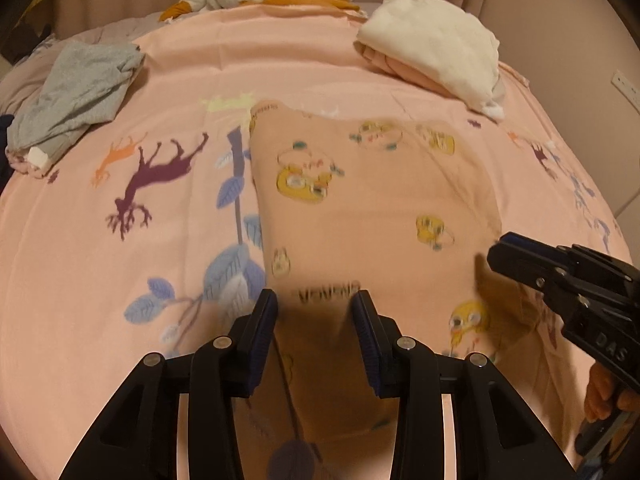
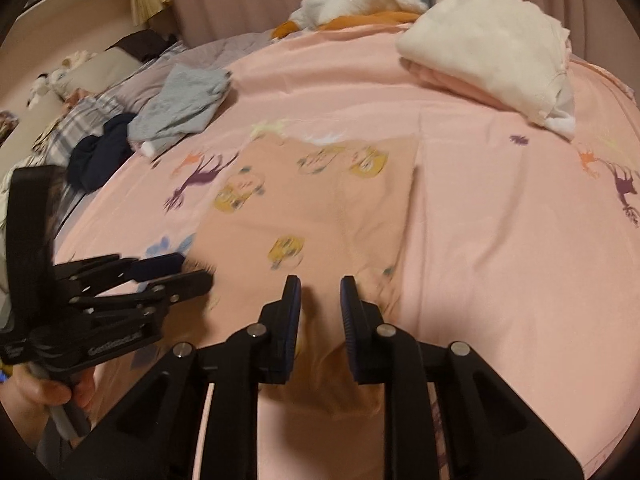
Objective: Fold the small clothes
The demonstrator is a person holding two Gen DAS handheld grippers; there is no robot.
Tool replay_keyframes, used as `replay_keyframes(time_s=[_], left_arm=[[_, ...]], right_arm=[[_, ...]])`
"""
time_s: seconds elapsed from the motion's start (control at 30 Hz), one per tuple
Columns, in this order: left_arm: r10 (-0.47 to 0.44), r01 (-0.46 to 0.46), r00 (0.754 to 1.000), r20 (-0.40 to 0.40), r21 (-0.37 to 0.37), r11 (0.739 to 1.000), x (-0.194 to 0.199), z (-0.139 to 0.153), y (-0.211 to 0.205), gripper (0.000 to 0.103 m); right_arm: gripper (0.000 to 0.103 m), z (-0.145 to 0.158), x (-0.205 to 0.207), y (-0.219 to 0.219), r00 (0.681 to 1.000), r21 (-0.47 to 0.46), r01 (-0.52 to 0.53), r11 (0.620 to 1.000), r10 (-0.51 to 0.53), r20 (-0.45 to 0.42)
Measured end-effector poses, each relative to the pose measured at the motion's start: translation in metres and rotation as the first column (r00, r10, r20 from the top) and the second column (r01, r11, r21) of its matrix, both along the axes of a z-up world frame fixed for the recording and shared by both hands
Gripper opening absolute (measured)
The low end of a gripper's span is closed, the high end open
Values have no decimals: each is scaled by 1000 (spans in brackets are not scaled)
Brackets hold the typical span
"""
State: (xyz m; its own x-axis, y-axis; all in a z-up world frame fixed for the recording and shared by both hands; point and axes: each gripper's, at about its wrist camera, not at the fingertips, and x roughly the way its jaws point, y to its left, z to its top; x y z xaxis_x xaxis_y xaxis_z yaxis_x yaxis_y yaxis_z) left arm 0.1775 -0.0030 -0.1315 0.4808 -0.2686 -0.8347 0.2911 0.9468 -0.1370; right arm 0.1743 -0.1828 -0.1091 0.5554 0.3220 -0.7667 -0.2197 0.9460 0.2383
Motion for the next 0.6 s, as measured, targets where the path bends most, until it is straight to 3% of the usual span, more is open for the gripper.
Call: replay_keyframes(time_s=[0.13, 0.33, 0.4, 0.47, 0.6], left_arm=[[5, -5, 1000, -17, -3, 1000, -9, -6, 0, 37], [36, -36, 999, -21, 24, 999, -23, 8, 3, 39], [51, -50, 998, -25, 41, 998, -25, 15, 4, 53], [69, -68, 997, -22, 47, 997, -29, 23, 6, 74], [81, -80, 997, -11, 42, 996, -41, 45, 9, 84]], right_arm=[[22, -22, -9, 12, 999, -90, -10, 996, 6, -54], [34, -5, -24, 14, 998, -85, 3, 996, -8, -61], [44, 4, -31, 13, 999, -90, 18, 996, -22, -50], [64, 11, -37, 11, 998, -97, 41, 994, -45, -36], [78, 34, -54, 7, 997, -100, 72, 992, -73, -11]])
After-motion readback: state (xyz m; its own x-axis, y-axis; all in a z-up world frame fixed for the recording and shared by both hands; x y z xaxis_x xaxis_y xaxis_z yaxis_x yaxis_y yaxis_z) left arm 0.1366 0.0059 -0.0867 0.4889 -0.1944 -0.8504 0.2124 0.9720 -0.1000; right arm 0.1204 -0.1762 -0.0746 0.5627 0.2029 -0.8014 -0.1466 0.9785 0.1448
